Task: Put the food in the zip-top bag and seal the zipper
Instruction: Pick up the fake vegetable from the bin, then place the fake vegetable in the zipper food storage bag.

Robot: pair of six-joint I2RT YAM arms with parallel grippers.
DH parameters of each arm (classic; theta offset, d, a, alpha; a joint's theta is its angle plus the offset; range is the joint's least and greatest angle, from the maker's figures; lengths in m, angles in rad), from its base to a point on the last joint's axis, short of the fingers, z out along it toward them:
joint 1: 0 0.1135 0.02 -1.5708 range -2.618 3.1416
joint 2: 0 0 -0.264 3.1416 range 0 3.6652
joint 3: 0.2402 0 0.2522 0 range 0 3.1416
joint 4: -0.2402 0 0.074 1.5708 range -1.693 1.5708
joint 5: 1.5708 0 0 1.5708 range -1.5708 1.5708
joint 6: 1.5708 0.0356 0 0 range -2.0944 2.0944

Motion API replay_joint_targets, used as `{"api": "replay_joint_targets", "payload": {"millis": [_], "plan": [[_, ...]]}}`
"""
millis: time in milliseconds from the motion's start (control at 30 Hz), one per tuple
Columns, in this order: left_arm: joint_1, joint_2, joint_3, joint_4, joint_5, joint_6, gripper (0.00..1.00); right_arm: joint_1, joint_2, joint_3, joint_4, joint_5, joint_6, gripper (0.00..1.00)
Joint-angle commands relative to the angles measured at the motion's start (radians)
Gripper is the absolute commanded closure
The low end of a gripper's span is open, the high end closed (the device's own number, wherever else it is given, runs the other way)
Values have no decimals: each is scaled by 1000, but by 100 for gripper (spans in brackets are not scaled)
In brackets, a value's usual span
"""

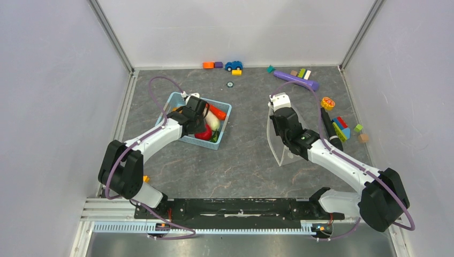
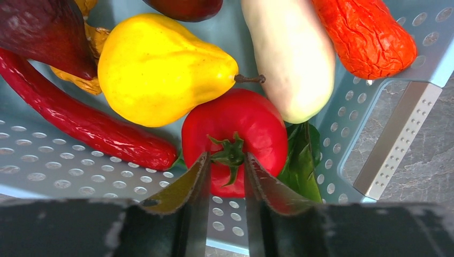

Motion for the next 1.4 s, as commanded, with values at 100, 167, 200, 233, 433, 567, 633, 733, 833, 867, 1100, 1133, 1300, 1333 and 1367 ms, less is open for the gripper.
{"api": "replay_joint_targets", "payload": {"millis": [100, 167, 200, 233, 433, 567, 633, 733, 833, 867, 1100, 1133, 1300, 1333, 1367], "plan": [[4, 28, 56, -33, -40, -1, 77, -3, -13, -6, 18, 18, 6, 100], [3, 28, 57, -33, -34, -2, 80, -3, -11, -6, 18, 18, 3, 100], [4, 27, 58, -33, -30, -1, 82, -3, -11, -5, 18, 16, 4, 100], [3, 27, 59, -34, -21, -1, 85, -3, -11, -4, 18, 20, 3, 100], [2, 5, 59, -33, 8, 12, 98, -4, -19, -10, 18, 22, 4, 100], [0, -37, 58, -31, 37, 26, 98, -3, -31, -8, 15, 22, 10, 100], [-2, -70, 59, -33, 41, 30, 98, -3, -39, -5, 10, 22, 18, 100], [-5, -130, 62, -34, 49, 39, 98, -4, -56, -2, -2, 16, 33, 100], [-8, -198, 64, -23, 85, 54, 98, -3, -69, 5, -15, -2, 61, 100], [-10, -216, 62, -14, 105, 63, 98, -3, -72, 6, -18, -11, 72, 100], [-23, -337, 53, 91, 305, 96, 98, -5, -99, 24, -26, -101, 132, 100], [-27, -345, 53, 120, 358, 101, 98, -5, -99, 29, -24, -114, 137, 100], [-51, -348, 60, 277, 614, 95, 98, -6, -97, 44, -11, -171, 170, 100], [-57, -339, 65, 301, 657, 92, 98, -6, -95, 47, -7, -183, 178, 100], [-70, -334, 67, 328, 701, 88, 98, -7, -93, 52, -6, -191, 190, 100]]}}
